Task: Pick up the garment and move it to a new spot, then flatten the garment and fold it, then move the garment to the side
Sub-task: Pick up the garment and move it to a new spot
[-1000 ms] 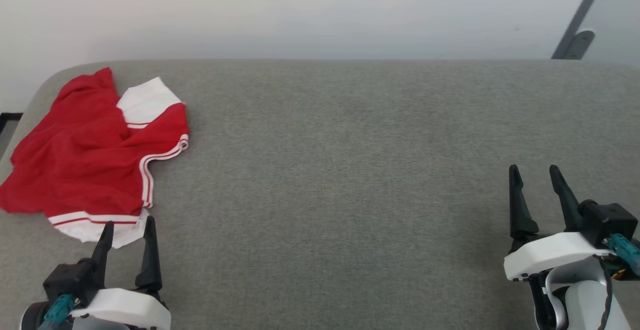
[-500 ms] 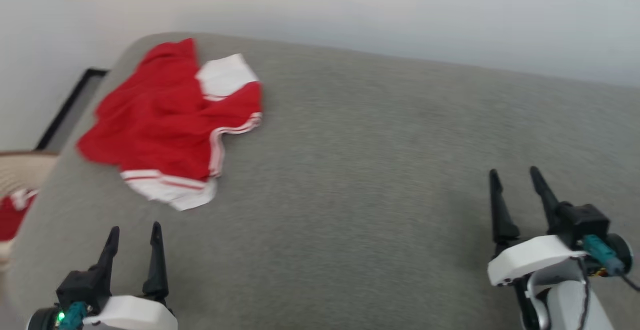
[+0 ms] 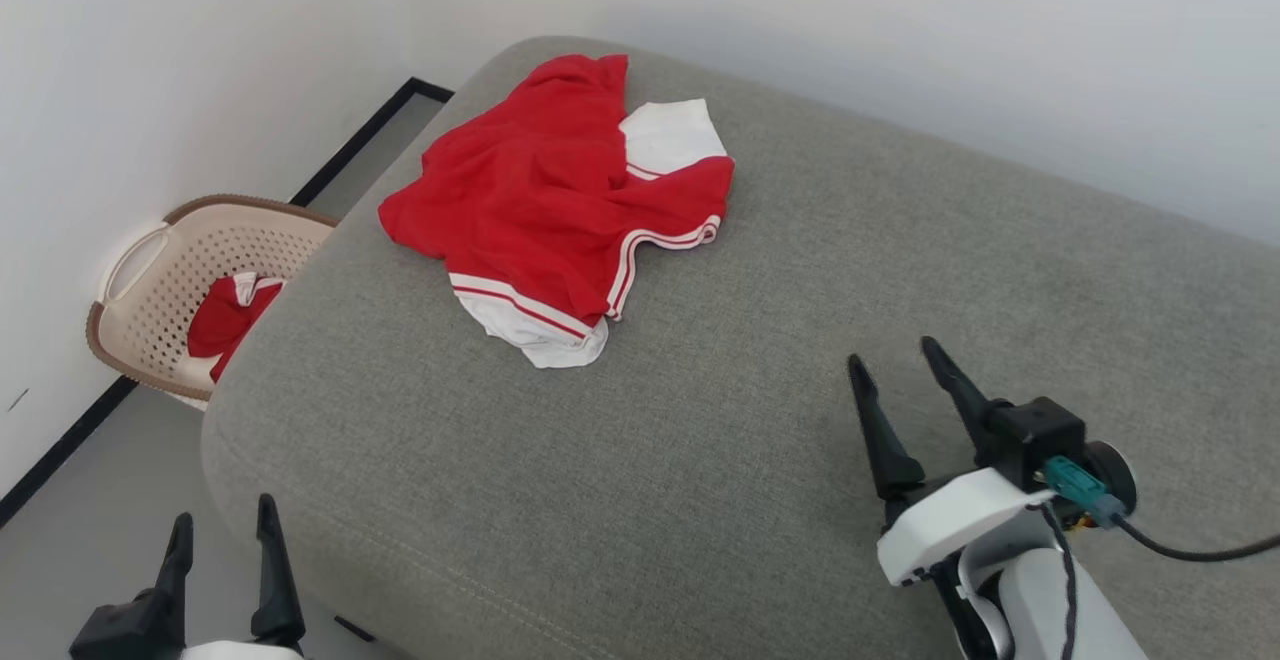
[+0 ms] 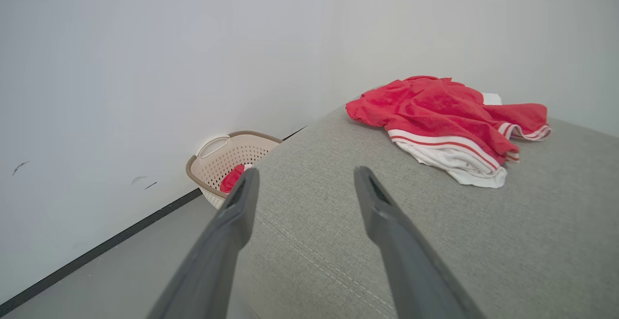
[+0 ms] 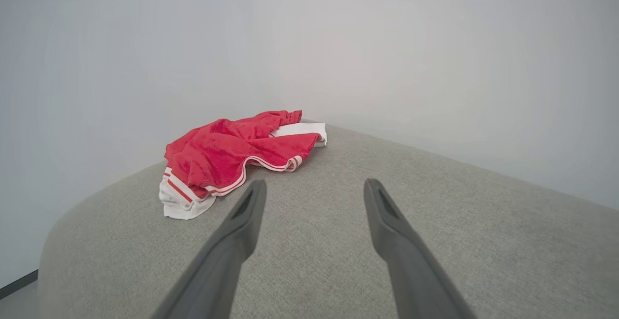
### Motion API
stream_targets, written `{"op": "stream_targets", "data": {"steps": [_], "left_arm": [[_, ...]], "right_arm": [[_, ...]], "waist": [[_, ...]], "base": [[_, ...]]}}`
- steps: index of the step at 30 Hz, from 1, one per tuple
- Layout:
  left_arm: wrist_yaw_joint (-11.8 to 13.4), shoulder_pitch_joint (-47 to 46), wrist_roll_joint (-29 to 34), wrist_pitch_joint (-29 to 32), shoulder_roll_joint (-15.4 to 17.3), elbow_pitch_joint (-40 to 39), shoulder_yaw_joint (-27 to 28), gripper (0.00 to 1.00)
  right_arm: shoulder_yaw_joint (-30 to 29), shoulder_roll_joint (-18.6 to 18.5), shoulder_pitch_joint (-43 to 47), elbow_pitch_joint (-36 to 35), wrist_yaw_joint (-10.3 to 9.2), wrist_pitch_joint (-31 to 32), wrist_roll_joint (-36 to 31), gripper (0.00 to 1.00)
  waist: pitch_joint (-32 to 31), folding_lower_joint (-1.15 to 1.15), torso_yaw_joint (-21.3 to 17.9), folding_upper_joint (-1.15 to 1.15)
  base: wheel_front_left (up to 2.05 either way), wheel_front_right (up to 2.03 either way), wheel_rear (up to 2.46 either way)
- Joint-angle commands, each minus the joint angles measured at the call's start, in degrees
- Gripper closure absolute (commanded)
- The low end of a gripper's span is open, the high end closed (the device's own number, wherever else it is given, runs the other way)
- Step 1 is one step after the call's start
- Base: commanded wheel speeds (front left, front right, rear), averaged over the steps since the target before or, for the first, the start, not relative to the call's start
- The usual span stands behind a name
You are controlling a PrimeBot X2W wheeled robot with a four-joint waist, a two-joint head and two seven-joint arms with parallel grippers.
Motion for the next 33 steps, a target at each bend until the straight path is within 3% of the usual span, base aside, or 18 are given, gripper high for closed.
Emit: {"op": "stream_targets", "data": {"steps": [1,7,12,15,20,26,33], "left_arm": [[0.23,0.31,-0.68,-0.33,-0.25,-0.49,0.09,0.0],[-0.94,-1.08,-0.55,-0.33,-0.21,0.65,-1.98,0.0],[-2.41,-7.17,-0.12,-0.33,2.84,1.58,-3.49,0.0],[-2.72,-13.2,-2.08,-0.33,6.72,2.99,-5.95,0.0],[-2.62,-23.06,-10.61,-0.32,18.07,8.53,-13.72,0.0],[-2.63,-32.73,-28.64,2.47,33.59,17.3,-25.02,0.0],[-2.64,-38.03,-46.27,15.45,47.75,22.02,-36.82,0.0]], "right_arm": [[0.3,-0.38,-0.39,0.55,-0.02,-0.3,0.34,0.0],[-0.09,-0.27,-0.65,0.86,-0.02,-0.3,0.5,0.0],[-0.06,-0.27,-2.51,-0.2,-0.02,-0.29,-0.52,0.0],[-0.79,-0.3,-3.4,-0.82,-0.02,-0.3,-1.33,0.0],[-1.34,-0.22,-5.26,-2.76,-0.01,-0.29,-1.15,0.0],[-0.81,-0.2,-6.63,-5.8,-0.01,-0.29,1.35,0.0],[-1.02,-0.17,-7.3,-9.19,-0.01,-0.3,2.57,0.0]], "waist": [[0.38,0.0,0.2,0.0],[1.12,0.0,-0.6,0.0],[5.7,0.0,-6.89,0.0],[9.22,0.0,-11.08,0.0],[15.21,0.0,-18.45,0.0],[21.08,0.0,-26.56,0.0],[24.81,0.0,-32.95,0.0]], "base": [[0.0,0.0,0.0],[0.0,0.0,0.0],[0.0,0.0,0.0],[0.0,0.0,0.0],[0.0,0.0,0.0],[0.0,0.0,0.0],[0.0,0.0,0.0]]}}
